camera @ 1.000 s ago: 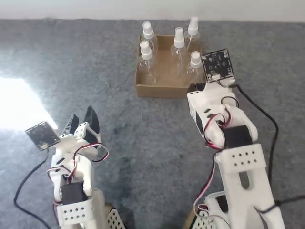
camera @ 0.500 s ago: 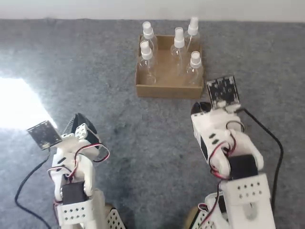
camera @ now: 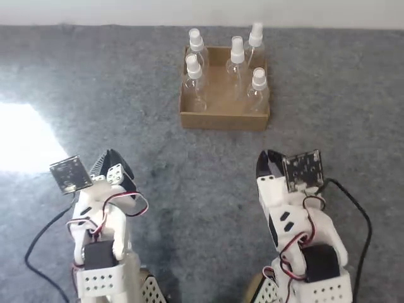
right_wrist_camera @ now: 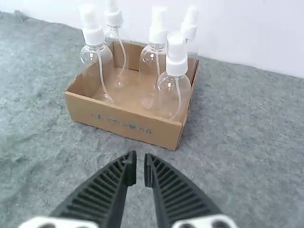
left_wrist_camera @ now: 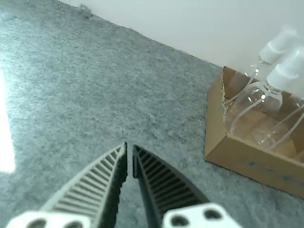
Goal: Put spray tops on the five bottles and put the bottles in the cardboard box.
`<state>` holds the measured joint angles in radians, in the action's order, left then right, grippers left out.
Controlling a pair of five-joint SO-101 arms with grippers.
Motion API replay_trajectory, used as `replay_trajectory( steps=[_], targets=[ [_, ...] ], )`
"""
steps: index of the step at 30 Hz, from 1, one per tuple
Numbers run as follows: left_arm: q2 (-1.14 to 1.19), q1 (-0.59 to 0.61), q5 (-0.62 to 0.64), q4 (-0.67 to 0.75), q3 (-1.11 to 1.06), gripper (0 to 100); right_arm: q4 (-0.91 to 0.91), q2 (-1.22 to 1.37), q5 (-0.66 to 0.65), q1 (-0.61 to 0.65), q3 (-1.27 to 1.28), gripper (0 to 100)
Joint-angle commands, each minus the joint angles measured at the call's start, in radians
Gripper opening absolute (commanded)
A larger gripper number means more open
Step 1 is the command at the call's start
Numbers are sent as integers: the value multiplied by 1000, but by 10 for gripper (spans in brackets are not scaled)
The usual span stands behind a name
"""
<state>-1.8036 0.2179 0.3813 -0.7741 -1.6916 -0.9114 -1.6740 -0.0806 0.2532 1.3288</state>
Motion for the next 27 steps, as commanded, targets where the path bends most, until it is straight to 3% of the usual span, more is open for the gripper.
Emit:
replay_trajectory(
  steps=[1, 12, 19, 27],
  targets=[
    [-18, -21, -15, -18, 7, 11, -5, -140, -5, -2, 58, 6],
    [-15, -23, -106, -23, 7, 11, -4, -142, 3, -2, 183, 6],
    [-15, -23, -239, -150, 7, 11, 4, -143, -2, -2, 308, 6],
    [-15, -23, -258, -276, 7, 12, 18, -142, 3, -4, 354, 6]
  ],
)
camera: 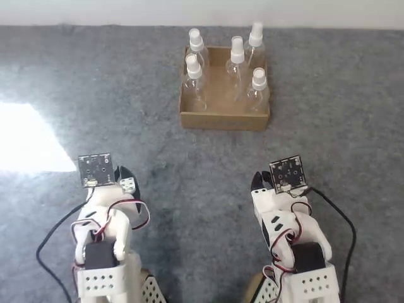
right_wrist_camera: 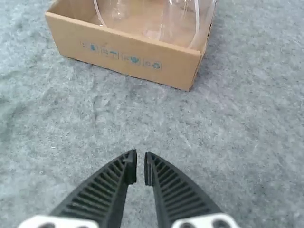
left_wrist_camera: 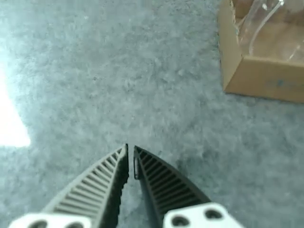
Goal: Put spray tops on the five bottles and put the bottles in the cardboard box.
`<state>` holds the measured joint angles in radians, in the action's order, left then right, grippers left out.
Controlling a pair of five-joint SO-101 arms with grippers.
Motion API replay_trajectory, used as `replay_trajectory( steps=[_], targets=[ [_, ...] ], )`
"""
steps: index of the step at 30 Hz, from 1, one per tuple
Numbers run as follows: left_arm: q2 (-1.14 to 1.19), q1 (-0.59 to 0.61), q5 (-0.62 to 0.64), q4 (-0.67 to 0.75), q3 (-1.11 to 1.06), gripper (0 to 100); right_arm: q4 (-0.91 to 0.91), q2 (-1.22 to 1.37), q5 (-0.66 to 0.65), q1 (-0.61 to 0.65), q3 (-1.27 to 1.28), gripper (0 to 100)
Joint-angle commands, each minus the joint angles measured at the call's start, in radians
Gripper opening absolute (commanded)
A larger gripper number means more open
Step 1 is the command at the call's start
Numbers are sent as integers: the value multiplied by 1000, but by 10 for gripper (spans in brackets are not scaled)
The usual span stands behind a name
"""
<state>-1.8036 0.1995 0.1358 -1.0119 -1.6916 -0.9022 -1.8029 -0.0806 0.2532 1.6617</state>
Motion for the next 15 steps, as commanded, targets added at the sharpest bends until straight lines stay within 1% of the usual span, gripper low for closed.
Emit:
replay_trajectory(
  steps=[1, 4, 8, 15],
  targets=[
    [-15, -5, -12, -55, 7, 12, -7, -13, 5, -4, 21, 6],
    [-15, -3, -12, -86, 7, 12, -67, -13, 69, -4, 21, 6],
    [-15, 0, -12, -89, 7, 12, -147, -13, 147, -2, 21, 6],
    [-15, -3, -14, -172, 7, 12, -314, -12, 146, -1, 21, 6]
  ],
)
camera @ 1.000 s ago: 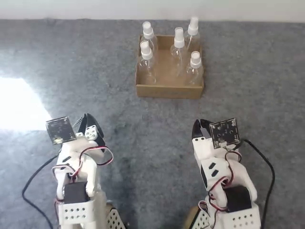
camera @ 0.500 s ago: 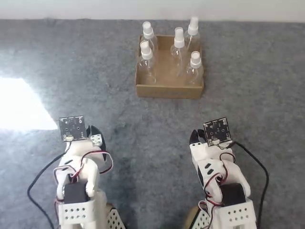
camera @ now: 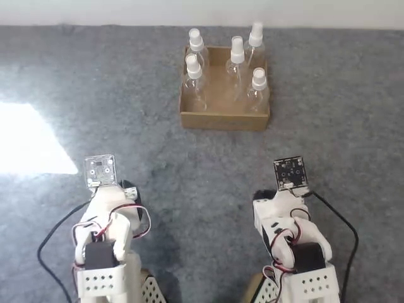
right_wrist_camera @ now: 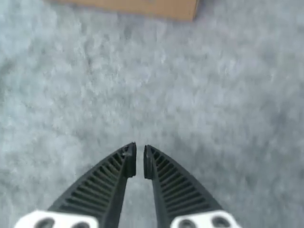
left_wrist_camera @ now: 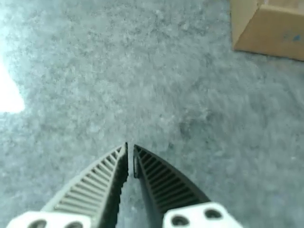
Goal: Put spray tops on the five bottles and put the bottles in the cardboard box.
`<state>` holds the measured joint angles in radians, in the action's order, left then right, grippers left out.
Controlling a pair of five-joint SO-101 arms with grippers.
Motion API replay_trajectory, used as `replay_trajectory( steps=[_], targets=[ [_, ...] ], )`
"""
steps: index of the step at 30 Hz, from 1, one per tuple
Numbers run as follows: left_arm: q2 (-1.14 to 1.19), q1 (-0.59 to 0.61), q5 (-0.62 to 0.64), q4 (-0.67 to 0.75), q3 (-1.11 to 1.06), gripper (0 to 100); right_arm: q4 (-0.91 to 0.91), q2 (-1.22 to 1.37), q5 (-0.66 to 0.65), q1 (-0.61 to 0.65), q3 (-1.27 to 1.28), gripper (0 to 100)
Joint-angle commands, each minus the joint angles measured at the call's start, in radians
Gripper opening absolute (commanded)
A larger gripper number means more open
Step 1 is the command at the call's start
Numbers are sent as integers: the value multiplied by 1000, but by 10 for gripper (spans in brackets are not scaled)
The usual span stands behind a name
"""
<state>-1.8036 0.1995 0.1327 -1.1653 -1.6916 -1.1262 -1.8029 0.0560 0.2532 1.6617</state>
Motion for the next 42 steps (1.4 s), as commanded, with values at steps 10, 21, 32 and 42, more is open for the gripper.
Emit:
replay_trajectory(
  steps=[10, 21, 32, 42],
  targets=[
    [-17, 3, -9, -98, 7, 12, -182, -13, 11, -1, 21, 6],
    [-17, 3, -3, -100, 7, 12, -182, -13, 11, -1, 21, 6],
    [-17, 3, -6, -100, 7, 12, -182, -13, 11, -1, 21, 6],
    [-17, 3, -6, -100, 7, 12, -182, -13, 11, -1, 21, 6]
  ],
)
